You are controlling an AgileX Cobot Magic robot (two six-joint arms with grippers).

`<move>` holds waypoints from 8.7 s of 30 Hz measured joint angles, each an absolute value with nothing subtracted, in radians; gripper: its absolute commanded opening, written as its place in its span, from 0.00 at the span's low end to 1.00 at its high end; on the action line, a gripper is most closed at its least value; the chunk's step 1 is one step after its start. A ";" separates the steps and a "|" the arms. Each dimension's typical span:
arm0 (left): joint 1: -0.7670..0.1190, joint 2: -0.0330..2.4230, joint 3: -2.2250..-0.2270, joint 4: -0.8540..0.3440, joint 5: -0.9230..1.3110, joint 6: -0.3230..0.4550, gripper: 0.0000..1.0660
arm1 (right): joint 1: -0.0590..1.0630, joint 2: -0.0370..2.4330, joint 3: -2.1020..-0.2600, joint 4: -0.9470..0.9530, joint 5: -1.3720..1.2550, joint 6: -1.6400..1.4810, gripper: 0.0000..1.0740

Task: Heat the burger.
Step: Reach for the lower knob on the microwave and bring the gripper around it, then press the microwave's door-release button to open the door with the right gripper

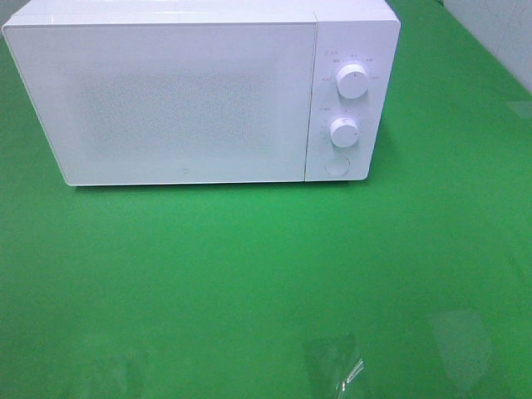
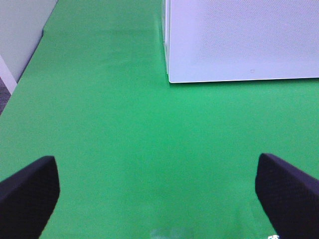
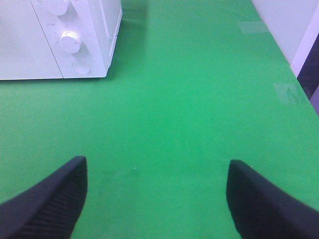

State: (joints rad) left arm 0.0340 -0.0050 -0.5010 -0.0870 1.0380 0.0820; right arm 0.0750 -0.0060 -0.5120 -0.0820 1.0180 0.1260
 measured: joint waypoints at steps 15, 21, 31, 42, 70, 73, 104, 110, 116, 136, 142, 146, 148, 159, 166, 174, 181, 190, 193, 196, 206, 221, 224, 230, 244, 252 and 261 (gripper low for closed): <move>0.034 -0.005 -0.501 -0.087 1.038 0.082 0.94 | 0.075 0.280 -0.561 -0.105 0.721 0.106 0.68; 0.034 -0.005 -0.501 -0.087 1.038 0.082 0.94 | 0.075 0.387 -0.561 -0.112 0.506 0.103 0.64; 0.034 -0.005 -0.501 -0.087 1.038 0.082 0.94 | 0.075 0.657 -0.561 -0.113 0.226 0.102 0.75; 0.034 -0.005 -0.501 -0.087 1.038 0.082 0.94 | 0.075 0.901 -0.558 -0.113 -0.038 0.100 0.73; 0.034 -0.005 -0.501 -0.087 1.038 0.082 0.94 | 0.229 1.241 -0.343 0.358 -0.699 -0.322 0.71; 0.034 -0.005 -0.501 -0.087 1.038 0.082 0.94 | 0.337 1.241 -0.317 0.506 -0.796 -0.411 0.71; 0.034 -0.005 -0.500 -0.087 1.038 0.082 0.94 | 0.756 1.720 -0.473 0.866 -1.144 -0.452 0.71; 0.034 -0.005 -0.500 -0.087 1.038 0.082 0.94 | 0.756 1.788 -0.532 0.865 -1.157 -0.421 0.71; 0.034 -0.005 -0.500 -0.087 1.038 0.082 0.94 | 0.752 1.837 -0.586 0.864 -1.167 -0.412 0.71; 0.034 -0.005 -0.500 -0.087 1.038 0.082 0.94 | 0.680 2.022 -0.767 0.832 -1.124 -0.323 0.78; 0.034 -0.005 -0.500 -0.087 1.038 0.082 0.94 | 0.665 2.073 -0.810 0.813 -1.119 -0.320 0.76; 0.034 -0.005 -0.500 -0.087 1.038 0.082 0.94 | 0.660 2.083 -0.828 0.790 -1.120 -0.320 0.75; 0.034 -0.005 -0.500 -0.087 1.038 0.082 0.94 | 0.653 2.088 -0.833 0.769 -1.109 -0.320 0.74; 0.034 -0.005 -0.500 -0.087 1.038 0.082 0.94 | 0.637 2.092 -0.833 0.741 -1.075 -0.320 0.71; 0.034 -0.005 -0.500 -0.087 1.038 0.082 0.94 | 0.634 2.079 -0.830 0.739 -1.075 -0.320 0.71; 0.034 -0.005 -0.500 -0.087 1.038 0.082 0.94 | 0.636 2.078 -0.830 0.739 -1.080 -0.320 0.71; 0.034 -0.005 -0.500 -0.087 1.038 0.082 0.94 | 0.645 2.078 -0.830 0.739 -1.113 -0.320 0.56; 0.034 -0.005 -0.500 -0.087 1.038 0.082 0.94 | 0.648 2.077 -0.828 0.754 -1.110 -0.319 0.00; 0.034 -0.005 -0.500 -0.087 1.038 0.082 0.94 | 0.648 2.077 -0.828 0.754 -1.108 -0.316 0.00; 0.034 -0.005 -0.500 -0.087 1.038 0.082 0.94 | 0.648 2.077 -0.828 0.749 -1.106 -0.272 0.00; 0.034 -0.005 -0.500 -0.087 1.038 0.082 0.94 | 0.644 2.069 -0.819 0.733 -1.088 0.171 0.00; 0.034 -0.005 -0.500 -0.087 1.038 0.082 0.94 | 0.634 2.069 -0.802 0.658 -1.087 1.332 0.00; 0.034 -0.005 -0.500 -0.087 1.038 0.082 0.94 | 0.632 2.069 -0.801 0.651 -1.088 1.392 0.00; 0.034 -0.005 -0.500 -0.087 1.038 0.082 0.94 | 0.631 2.069 -0.801 0.645 -1.087 1.410 0.00; 0.034 -0.005 -0.500 -0.087 1.038 0.082 0.94 | 0.629 2.069 -0.798 0.639 -1.091 1.410 0.08; 0.034 -0.005 -0.500 -0.087 1.038 0.082 0.94 | 0.629 2.069 -0.798 0.645 -1.091 1.408 0.35; 0.034 -0.005 -0.500 -0.087 1.038 0.082 0.94 | 0.650 2.070 -0.821 0.527 -1.047 1.331 0.69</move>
